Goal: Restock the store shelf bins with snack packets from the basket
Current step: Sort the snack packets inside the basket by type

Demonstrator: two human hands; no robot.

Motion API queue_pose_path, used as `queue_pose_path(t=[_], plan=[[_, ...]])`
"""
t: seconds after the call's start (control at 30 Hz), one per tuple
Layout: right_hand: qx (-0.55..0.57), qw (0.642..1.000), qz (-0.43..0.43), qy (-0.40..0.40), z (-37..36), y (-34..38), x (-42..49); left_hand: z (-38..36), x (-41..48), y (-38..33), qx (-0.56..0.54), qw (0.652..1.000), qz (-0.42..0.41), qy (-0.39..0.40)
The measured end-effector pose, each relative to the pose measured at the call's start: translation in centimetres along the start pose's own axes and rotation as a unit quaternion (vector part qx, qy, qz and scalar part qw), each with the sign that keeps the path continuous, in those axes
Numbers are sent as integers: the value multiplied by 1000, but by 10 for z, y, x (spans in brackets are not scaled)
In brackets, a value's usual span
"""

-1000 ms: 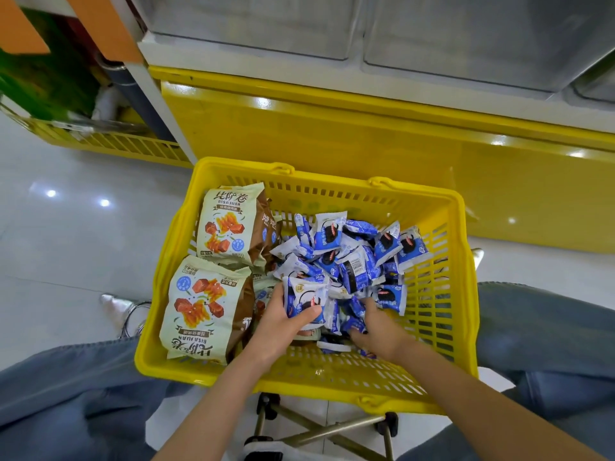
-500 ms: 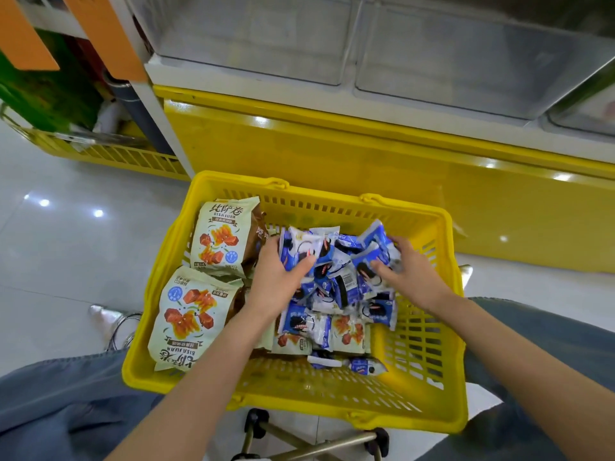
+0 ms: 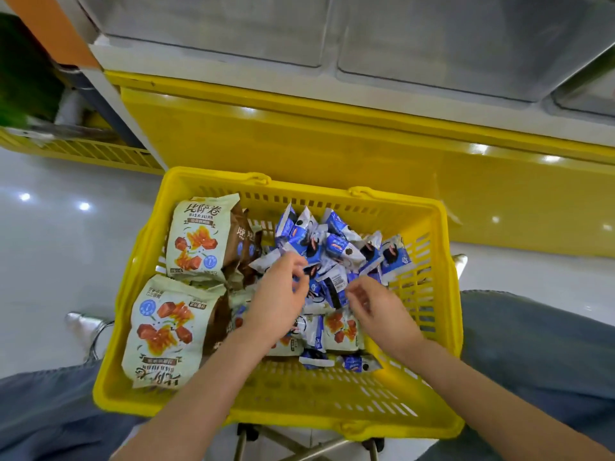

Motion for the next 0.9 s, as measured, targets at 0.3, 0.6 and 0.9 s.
queue_pose_path(t=[0.3, 0.6, 0.9], plan=[[25, 933, -285, 216, -99, -97, -40, -69, -14, 64, 123, 974, 101, 160], [108, 927, -340, 119, -97, -115, -40, -78, -7, 77, 359, 917, 16, 172], [108, 948, -284, 93, -68, -86, -34, -87, -23, 86, 272, 924, 103, 249]])
Point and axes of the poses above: each hand's wrist, its own x-axis towards the middle knuckle, its own z-axis out of the back of the hand, y = z × x, the point moved 9 cm from there along x, towards the middle knuckle, and after that the axes turned 9 degrees about z, right-handed, at the moved point
